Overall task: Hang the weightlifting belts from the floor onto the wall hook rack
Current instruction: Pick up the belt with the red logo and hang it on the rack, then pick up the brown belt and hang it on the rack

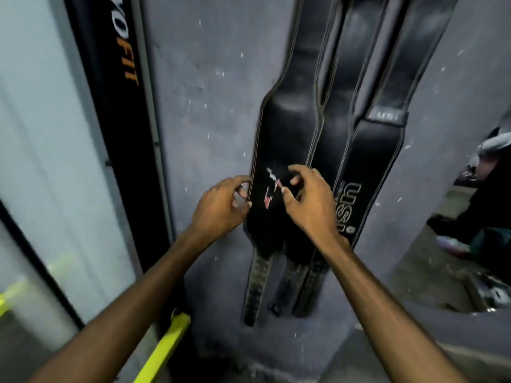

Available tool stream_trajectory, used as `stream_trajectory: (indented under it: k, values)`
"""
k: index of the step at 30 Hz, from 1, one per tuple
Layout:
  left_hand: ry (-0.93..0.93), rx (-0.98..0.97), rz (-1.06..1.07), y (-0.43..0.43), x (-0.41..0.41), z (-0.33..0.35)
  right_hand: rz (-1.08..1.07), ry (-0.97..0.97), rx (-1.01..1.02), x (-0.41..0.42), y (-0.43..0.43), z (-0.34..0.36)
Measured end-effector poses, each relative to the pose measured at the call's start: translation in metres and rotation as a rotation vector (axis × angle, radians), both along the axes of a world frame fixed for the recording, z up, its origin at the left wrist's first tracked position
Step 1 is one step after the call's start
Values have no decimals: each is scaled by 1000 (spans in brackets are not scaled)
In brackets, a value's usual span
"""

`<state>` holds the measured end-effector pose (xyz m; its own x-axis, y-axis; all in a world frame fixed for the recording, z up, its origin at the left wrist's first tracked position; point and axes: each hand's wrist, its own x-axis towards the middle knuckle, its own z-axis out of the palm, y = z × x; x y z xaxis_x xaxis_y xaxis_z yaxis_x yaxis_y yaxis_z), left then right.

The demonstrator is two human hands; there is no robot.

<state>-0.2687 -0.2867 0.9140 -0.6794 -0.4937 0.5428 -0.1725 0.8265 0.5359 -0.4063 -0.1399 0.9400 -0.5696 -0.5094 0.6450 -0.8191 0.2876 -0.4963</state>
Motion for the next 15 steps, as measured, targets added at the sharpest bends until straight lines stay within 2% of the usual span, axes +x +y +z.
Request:
stream_trajectory:
  k: [4, 10, 15]
  values:
    - [-195, 150, 53, 21, 26, -128, 55, -184, 156, 1, 26, -128]
    - [-446, 509, 143, 84, 71, -332, 91, -429, 356, 21, 89, -344]
    - [-457, 790, 219, 149, 112, -506, 105, -600, 513, 64, 151, -528]
